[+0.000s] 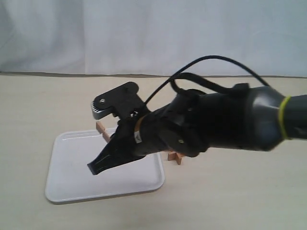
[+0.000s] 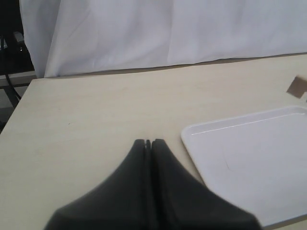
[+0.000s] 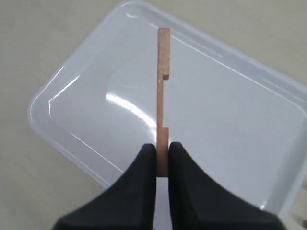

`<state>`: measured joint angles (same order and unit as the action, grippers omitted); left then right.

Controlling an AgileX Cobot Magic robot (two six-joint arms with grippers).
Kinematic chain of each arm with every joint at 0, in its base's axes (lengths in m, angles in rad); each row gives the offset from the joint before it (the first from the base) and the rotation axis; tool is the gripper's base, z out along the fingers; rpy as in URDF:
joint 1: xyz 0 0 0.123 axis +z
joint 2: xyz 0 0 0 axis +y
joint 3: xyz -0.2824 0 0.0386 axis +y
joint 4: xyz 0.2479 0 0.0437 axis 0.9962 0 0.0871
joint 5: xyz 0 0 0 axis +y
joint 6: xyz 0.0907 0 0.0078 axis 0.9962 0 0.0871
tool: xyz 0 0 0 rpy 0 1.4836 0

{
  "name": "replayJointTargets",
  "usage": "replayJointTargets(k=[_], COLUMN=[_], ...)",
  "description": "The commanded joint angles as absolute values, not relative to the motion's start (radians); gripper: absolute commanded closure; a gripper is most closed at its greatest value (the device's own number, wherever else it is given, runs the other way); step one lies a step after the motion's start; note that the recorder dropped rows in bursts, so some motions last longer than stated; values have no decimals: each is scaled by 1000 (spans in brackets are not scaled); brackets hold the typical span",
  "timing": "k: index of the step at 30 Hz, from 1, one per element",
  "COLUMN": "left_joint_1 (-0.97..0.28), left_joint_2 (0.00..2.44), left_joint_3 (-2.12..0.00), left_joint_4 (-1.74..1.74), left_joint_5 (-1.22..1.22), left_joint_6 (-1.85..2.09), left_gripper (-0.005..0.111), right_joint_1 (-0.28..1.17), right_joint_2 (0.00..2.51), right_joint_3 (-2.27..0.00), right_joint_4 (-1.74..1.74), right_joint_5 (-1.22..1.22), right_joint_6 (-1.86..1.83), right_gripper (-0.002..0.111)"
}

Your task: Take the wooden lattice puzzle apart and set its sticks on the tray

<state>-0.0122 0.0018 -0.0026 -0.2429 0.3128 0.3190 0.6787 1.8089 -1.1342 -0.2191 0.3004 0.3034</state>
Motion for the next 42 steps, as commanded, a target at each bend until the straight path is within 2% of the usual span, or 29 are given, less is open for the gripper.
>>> replayJointTargets(k=[1,6,15,22,32,42], left_joint_1=[-10,-10,-10,-10,-10,-10], left_joint_2=[0,0,0,0,0,0], left_joint_3=[0,0,0,0,0,0], left_joint_4=[-245,-245,-245,-245,-245,-245], left_joint_5=[308,308,308,308,308,308], left_joint_6=[318,318,318,318,318,318], left_gripper=[107,107,107,107,107,107], right_joint_1=[701,675,646,646,664,677], right_joint_2=[1920,1999,2039,2067,2048,1852], right_joint_3=[-1258,-1327,-1329,-1329,-1331,-1331], right_joint_4=[-219,-244,-540,-570,-569,-456], right_joint_5=[422,519,579,581,578,655], right_joint_6=[303,332,707,748,741,577], right_gripper=[104,104,104,103,66,64])
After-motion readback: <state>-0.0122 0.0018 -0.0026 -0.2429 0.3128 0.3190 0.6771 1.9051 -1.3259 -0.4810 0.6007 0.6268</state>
